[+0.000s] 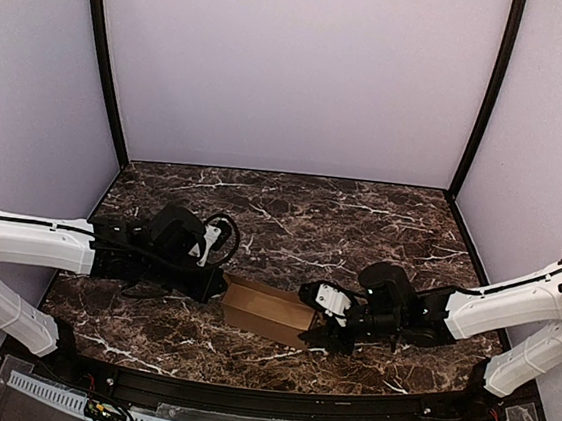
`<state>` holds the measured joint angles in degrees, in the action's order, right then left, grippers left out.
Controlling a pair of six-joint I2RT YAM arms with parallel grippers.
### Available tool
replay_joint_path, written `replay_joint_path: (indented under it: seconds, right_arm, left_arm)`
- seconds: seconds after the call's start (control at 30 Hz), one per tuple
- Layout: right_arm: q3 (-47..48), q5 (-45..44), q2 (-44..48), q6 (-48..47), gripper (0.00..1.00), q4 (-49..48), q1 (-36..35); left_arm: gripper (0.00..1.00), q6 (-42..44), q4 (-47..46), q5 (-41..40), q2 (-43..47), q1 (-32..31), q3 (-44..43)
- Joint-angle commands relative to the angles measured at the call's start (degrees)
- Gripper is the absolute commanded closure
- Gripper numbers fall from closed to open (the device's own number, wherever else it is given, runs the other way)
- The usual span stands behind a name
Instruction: Fold the paper box
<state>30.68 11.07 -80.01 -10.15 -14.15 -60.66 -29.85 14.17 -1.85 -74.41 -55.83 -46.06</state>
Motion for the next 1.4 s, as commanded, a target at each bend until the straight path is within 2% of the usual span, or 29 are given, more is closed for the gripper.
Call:
replay_joint_path:
  seconds: [0.0,0.3,0.47,0.73,1.07,1.13,1.37]
  right_arm:
    - [-0.62,-0.79,-1.58,0.94,0.54,-2.05,-0.49]
    - [-0.65,-0.34,-1.26,2.53,0.45,-3.54,-0.45]
    - [-0.80,-0.35,-0.15,3.76,0.35,-4.28,-0.46]
    - [-1.59,-1.72,3.89,5.67,0.23,-2.90,-0.50]
    - [-3.17,-3.67,9.96,7.57,0.14,-2.18,0.13]
    - [-3.38,-3.54,10.62,7.77,0.02,-2.39,0.30]
    - [-4.44,-2.96,16.01,8.60,0.01,-1.67,1.25]
  left_arm:
    - [0.99,-0.80,-0.79,0.38,-0.36,-0.51,0.45]
    - [0.99,-1.74,-1.34,-0.62,-0.63,-1.57,0.91]
    - [0.99,-2.17,-1.34,-1.22,-0.65,-1.71,0.72]
    - [0.99,-3.29,-1.19,-2.79,-0.40,-1.85,0.64]
    - [0.99,-3.97,-0.95,-4.72,-0.37,-2.30,0.63]
    - [0.99,-3.99,-0.80,-5.08,-0.32,-2.31,0.55]
    - [0.99,-4.76,0.75,-8.08,0.33,-2.56,0.54]
